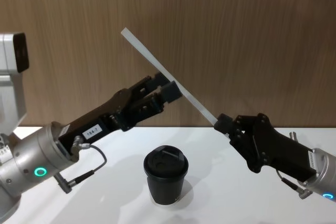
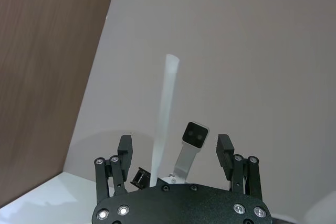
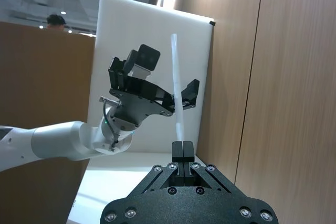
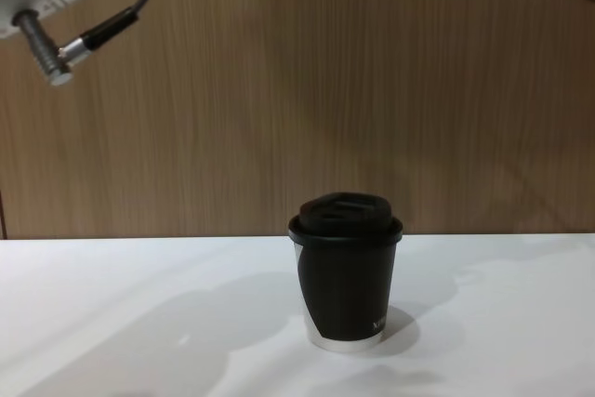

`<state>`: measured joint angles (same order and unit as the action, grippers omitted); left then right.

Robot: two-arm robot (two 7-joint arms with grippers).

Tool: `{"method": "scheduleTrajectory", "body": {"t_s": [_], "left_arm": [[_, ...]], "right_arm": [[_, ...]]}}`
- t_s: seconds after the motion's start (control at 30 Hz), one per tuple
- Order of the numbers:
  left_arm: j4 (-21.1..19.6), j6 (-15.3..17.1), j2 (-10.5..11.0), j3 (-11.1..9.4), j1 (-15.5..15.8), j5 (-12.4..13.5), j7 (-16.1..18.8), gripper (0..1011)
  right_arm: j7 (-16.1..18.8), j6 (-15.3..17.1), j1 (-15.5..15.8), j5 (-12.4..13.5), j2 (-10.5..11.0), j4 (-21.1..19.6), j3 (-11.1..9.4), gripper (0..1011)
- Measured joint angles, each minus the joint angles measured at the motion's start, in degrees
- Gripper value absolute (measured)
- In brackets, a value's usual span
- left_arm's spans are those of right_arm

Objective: Pick up the straw with one hand, pass it to the other hand, and insert it into the cup.

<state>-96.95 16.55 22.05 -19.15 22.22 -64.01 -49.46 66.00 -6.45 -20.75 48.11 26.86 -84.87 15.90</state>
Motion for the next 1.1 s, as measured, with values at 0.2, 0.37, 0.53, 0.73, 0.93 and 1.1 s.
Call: {"method": "scheduleTrajectory", "body": {"t_s": [0.2,0.37,0.53,0.73,0.93,1.1], "left_arm": [[0.9,-0.5,-0.6,-0.8,0.8,0.2,0.6,1003],[1.6,-0.6,-1.1,-1.3,1.4,0.2,1.5,1003],[2.1,-0.6,-1.4,-1.8,1.9,0.2,2.2,1003],[2.4,-0.6,-1.6,-2.1,2.2,0.1,2.7,935],[2.7,-0.6,-1.7,-2.3,2.4,0.1,3.1,764],[2.8,-0.6,-1.8,-2.4,2.5,0.1,3.3,592]], "right_arm": [[0.0,0.0,0.0,0.0,0.0,0.0,0.0,5],[0.0,0.0,0.0,0.0,0.0,0.0,0.0,5],[0.0,0.0,0.0,0.0,0.0,0.0,0.0,5],[0.0,0.0,0.0,0.0,0.0,0.0,0.0,5],[0.0,0.0,0.0,0.0,0.0,0.0,0.0,5],[0.0,0.0,0.0,0.0,0.0,0.0,0.0,5]]}}
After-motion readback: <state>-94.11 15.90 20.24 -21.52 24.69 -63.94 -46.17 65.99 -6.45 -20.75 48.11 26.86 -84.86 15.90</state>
